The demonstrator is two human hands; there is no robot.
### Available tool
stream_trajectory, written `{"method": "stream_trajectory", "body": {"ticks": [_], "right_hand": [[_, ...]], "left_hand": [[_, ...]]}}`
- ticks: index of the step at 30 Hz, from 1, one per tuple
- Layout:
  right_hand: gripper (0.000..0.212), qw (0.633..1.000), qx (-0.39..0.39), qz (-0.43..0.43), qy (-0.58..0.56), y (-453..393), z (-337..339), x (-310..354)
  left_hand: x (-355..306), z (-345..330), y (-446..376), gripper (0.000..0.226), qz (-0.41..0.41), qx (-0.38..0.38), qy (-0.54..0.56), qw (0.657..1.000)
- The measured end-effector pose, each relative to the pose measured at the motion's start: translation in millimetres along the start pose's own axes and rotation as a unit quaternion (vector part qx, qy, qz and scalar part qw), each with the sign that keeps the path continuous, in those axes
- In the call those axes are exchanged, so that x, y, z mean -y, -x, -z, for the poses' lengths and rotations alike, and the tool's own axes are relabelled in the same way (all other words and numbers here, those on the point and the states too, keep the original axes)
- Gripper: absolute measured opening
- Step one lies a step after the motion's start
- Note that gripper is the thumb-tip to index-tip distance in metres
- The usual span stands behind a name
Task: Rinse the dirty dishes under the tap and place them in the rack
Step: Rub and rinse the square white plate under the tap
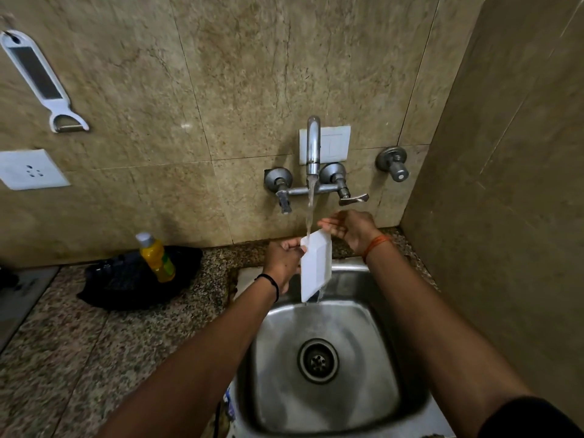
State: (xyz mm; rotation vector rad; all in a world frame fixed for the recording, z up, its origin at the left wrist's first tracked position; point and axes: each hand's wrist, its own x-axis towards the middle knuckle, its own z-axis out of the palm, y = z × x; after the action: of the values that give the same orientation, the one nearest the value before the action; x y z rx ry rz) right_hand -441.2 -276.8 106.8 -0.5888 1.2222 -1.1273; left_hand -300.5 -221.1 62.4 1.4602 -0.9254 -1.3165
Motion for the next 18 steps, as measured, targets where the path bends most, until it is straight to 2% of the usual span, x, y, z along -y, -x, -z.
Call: {"method": "stream_trajectory", "body": {"ticks": [5,7,10,14,18], "right_hand": [[0.025,0.982,0.171,-0.079,0.034,21,-13,-12],[0.021,0.974,0.202,-0.085,0.063,22,-16,-13],[0.009,0.973,0.186,-0.046,0.13,20,-20,-14],[0.02,0.979,0.115,0.017,0.168,12,-19,-11],[0.018,0.963,0.115,0.042,0.242,12,-13,-7]], "left_hand": [[15,6,-6,0.02,0.021,-0.015,-0.028,0.999],[22,7,-9,0.011,0.034,-0.03,-0.037,0.998],[26,7,-8,0.015,0.035,-0.033,-0.052,0.998],[27,7,-8,0.016,0.002,-0.015,-0.083,0.996],[29,8,-7,0.02,-0.033,0.007,-0.115,0.993]]}}
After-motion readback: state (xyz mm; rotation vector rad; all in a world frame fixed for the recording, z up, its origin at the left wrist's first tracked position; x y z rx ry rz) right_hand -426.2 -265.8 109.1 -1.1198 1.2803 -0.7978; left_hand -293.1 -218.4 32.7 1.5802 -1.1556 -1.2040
